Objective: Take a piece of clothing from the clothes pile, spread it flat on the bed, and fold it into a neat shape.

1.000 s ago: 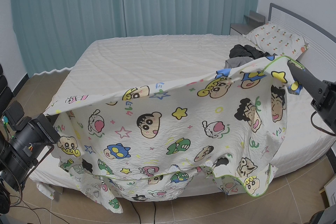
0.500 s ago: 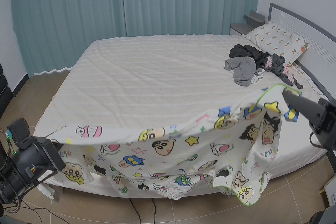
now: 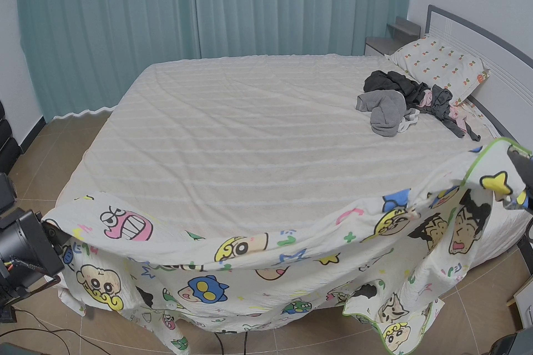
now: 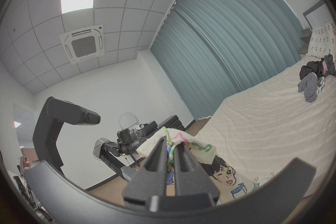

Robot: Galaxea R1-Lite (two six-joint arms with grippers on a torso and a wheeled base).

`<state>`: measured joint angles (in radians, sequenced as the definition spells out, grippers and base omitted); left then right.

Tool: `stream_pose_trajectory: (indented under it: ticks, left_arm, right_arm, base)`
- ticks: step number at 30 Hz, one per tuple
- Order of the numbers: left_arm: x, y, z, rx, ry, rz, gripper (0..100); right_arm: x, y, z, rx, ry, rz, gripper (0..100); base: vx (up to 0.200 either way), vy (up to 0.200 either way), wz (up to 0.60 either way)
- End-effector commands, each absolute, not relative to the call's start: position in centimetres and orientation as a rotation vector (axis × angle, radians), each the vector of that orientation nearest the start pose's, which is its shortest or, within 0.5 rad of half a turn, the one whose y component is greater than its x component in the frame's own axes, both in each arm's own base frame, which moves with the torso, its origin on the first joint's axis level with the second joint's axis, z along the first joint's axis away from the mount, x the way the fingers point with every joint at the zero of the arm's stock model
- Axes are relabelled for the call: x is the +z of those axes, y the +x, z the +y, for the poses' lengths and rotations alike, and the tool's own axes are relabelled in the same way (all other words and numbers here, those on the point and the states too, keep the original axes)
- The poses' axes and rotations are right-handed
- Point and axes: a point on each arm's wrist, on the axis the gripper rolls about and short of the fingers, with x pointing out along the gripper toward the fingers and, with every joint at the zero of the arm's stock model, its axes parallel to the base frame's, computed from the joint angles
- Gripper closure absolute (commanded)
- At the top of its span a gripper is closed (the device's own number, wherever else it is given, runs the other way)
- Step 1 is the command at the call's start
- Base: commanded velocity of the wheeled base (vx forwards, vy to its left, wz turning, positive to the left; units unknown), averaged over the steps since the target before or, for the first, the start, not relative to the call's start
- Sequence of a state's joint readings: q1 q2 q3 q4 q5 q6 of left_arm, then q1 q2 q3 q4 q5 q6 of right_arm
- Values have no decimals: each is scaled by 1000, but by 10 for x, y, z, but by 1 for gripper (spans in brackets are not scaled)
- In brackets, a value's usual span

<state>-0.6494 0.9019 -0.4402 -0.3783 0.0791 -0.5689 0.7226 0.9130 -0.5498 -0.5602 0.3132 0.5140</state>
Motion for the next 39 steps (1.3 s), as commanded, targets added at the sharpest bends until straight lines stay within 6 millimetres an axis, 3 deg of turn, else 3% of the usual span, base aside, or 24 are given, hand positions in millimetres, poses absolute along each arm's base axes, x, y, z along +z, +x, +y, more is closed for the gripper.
stream_pose_trajectory:
  ticks: [1,11,20,23,30,39]
  left_arm:
    - [220,82,-61,-555,-541,245,100]
    - [225,75,-57,-606,-583,259,100]
    - [220,77,-58,-596,-576,281,100]
    - [213,76,-57,-572,-559,325,100]
    - [205,80,-55,-512,-535,384,100]
    - [198,111,-66,-425,-516,447,100]
  right_arm:
    - [266,71,74,1086,510,72,100]
    - [272,57,66,1126,564,112,100]
    - [268,61,68,1103,560,143,100]
    - [267,66,71,1084,555,153,100]
    - [256,100,80,937,513,201,100]
    - [251,128,86,855,478,204,100]
  base:
    - [0,0,0]
    - [0,0,0]
    - [0,0,0]
    - [0,0,0]
    - [0,0,0]
    - [0,0,0]
